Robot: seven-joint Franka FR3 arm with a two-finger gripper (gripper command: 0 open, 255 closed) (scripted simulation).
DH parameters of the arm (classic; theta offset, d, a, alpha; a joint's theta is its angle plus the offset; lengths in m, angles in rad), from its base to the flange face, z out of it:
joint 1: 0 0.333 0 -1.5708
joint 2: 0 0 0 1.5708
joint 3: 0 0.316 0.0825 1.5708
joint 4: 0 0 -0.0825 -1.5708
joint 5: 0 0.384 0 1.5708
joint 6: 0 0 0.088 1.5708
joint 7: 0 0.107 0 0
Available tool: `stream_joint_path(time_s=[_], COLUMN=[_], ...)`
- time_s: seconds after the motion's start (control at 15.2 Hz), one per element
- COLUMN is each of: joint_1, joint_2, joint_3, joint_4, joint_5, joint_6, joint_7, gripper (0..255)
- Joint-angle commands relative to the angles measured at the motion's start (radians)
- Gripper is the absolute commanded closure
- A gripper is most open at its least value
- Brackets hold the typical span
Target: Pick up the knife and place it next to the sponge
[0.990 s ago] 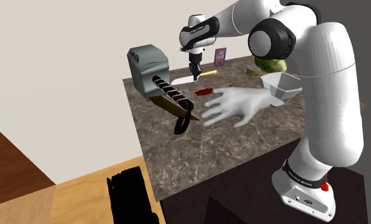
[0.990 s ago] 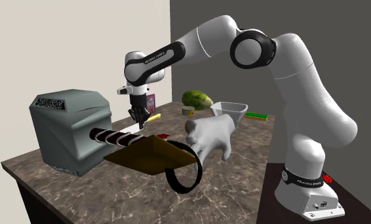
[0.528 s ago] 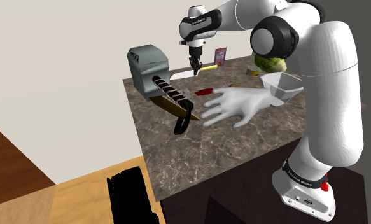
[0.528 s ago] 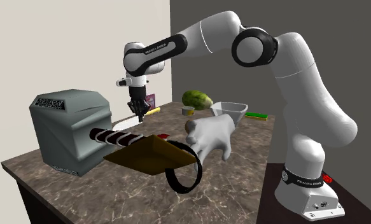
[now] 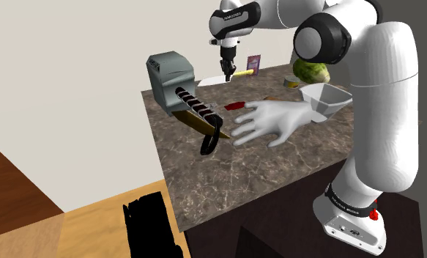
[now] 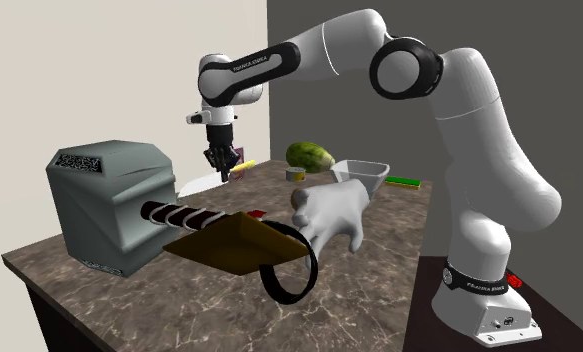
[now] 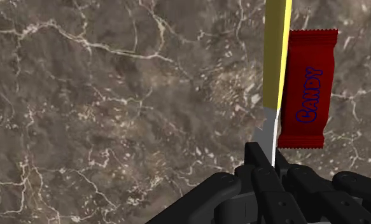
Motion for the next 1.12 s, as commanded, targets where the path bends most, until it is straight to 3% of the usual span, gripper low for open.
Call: stream_joint_path(time_s=[0.0,0.53,1.06], joint_1=[-0.011,-0.067,-0.146], joint_2=[-0.047,-0.203,-0.302], joint_3=[-0.014,-0.074,-0.142], joint_4=[-0.067,-0.292,-0.422], joint_5=[-0.011,-0.054,-0.088], joint_6=[0.021,0.095,0.134], joint_7=[-0.031,-0.160,-0.306], gripper=[255,255,255])
